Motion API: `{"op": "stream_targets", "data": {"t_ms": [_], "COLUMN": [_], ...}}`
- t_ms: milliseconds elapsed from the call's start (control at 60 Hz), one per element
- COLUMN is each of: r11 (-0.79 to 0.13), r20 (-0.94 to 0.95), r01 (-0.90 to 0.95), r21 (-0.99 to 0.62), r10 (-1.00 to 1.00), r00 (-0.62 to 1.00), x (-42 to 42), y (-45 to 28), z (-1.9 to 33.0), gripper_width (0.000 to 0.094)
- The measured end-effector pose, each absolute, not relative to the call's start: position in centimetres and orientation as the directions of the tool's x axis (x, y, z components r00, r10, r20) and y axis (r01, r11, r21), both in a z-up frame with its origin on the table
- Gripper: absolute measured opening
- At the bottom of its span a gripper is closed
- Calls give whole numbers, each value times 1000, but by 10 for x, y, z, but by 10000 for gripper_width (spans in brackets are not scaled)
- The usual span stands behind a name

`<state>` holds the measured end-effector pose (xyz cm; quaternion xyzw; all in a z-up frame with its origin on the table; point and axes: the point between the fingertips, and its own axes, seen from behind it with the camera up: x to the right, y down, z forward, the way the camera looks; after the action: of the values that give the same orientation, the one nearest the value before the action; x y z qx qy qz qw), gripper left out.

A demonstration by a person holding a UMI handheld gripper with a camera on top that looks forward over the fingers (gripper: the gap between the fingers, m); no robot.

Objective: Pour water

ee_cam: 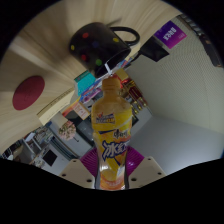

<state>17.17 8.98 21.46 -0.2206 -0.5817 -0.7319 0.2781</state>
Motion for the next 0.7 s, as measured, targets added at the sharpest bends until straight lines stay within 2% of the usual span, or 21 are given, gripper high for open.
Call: {"op": "stream_targets", "data": {"t_ms": [200,300,350,417,517,567,617,700], "r11": [-157,-147,-137,-127,-57,-5,32,23], "r20": [623,676,743,881,946,874,736,424], "r01": [639,697,771,918,986,909,758,426], "r21": [753,702,622,375,-154,-417,-651,-905], "r10": [-143,-173,-209,-260,-295,-276,-217,-57], "r00": [-769,-717,-636,-395,131,399,641,904], "x": [175,174,172,179,191,201,201,191], "y": [97,97,95,91,81,80,79,86], "z": [214,223,234,257,271,266,244,194], "gripper_width": [332,328,329,330,329,330,328,329]}}
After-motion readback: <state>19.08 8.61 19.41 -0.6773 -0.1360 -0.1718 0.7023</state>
